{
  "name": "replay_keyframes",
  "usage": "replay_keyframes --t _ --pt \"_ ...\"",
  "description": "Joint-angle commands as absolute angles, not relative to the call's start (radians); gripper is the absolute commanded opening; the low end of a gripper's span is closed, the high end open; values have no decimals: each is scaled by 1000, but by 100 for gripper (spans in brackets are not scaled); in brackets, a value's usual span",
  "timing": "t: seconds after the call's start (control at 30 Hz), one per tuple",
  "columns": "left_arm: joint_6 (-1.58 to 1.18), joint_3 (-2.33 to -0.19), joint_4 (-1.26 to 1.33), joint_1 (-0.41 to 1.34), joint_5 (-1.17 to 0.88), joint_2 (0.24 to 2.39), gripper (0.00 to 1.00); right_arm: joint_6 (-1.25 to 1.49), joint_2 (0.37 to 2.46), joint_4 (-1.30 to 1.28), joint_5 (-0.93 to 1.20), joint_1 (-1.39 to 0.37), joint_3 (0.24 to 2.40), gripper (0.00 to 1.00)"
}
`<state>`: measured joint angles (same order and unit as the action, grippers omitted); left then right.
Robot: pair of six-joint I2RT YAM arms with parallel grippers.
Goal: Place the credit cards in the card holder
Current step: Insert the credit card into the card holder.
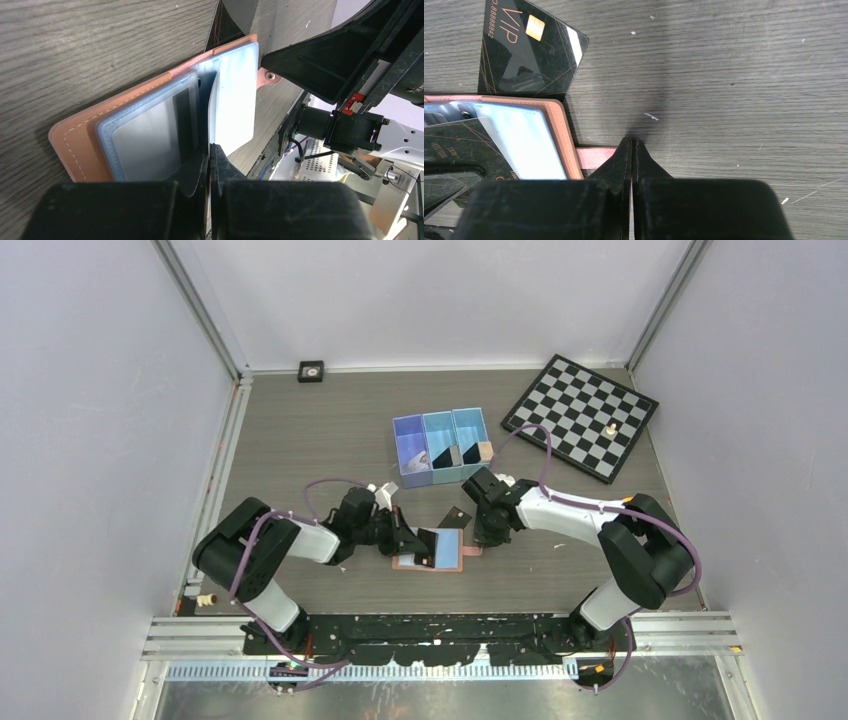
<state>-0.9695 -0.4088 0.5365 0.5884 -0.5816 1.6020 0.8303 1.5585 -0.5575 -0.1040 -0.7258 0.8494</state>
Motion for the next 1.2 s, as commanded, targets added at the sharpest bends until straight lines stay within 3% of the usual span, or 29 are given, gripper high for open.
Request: replay_keyframes --t 0.0,0.7,1.17 --pt "-962 -389 592 585 -558 1629 0 842 1571 -569 -141 -736 877 0" --pt "-1041 -332 736 591 -535 1670 0 843 1584 -583 -156 -751 890 1" --pt "-1014 -360 650 645 -453 1650 0 844 1579 -596 -171 -758 896 1"
